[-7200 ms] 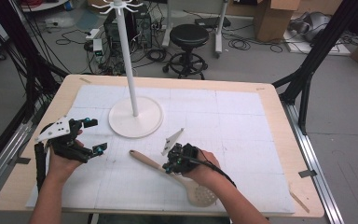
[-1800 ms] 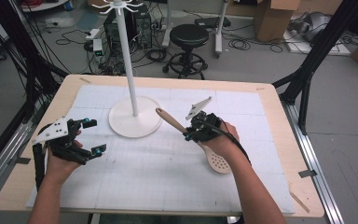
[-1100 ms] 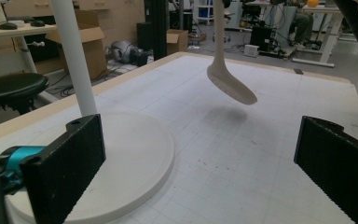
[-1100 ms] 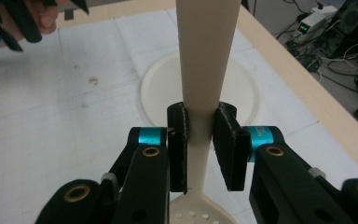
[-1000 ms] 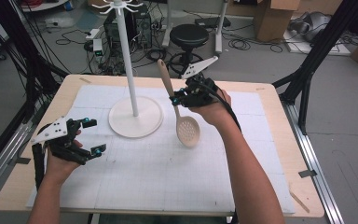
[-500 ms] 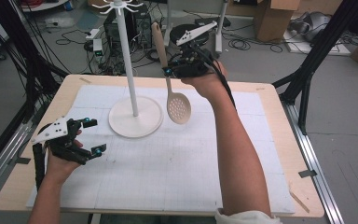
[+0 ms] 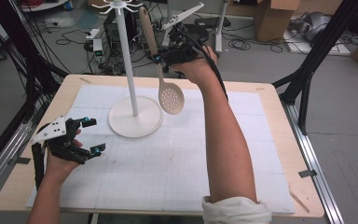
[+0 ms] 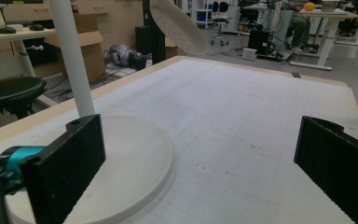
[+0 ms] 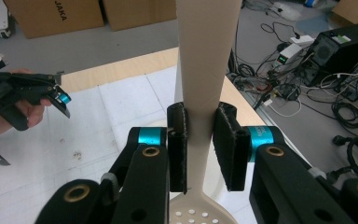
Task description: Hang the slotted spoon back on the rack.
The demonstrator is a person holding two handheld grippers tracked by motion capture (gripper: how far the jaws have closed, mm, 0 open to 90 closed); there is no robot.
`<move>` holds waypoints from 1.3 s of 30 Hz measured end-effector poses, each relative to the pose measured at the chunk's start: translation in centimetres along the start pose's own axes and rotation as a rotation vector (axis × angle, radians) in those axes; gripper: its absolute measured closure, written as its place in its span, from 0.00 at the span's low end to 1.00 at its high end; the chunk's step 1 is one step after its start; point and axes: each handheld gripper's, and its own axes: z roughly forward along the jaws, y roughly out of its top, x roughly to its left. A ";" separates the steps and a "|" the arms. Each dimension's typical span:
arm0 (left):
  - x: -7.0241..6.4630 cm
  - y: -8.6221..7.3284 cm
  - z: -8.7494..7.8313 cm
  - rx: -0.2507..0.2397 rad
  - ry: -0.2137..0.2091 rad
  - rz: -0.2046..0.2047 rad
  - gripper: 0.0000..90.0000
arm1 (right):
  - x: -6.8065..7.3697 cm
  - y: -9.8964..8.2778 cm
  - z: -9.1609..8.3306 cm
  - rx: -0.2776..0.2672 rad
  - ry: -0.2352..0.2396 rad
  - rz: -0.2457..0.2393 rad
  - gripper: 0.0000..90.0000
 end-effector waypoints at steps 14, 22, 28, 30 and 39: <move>-0.1 0.0 0.0 0.000 0.001 0.000 0.03 | -0.5 1.1 1.2 0.028 -0.001 0.012 0.85; -0.2 0.1 0.0 -0.001 0.000 0.006 0.03 | -0.2 1.4 2.1 0.043 0.006 0.003 0.85; -0.2 0.1 0.0 0.002 -0.003 0.011 0.03 | -0.3 1.5 2.7 0.060 0.019 0.010 0.82; -0.3 0.1 0.0 0.005 -0.004 0.010 0.03 | -0.3 1.2 3.1 0.064 0.020 0.047 0.50; -0.3 0.1 0.1 0.012 -0.002 0.011 0.03 | 0.0 -0.3 1.6 0.006 -0.018 0.051 0.44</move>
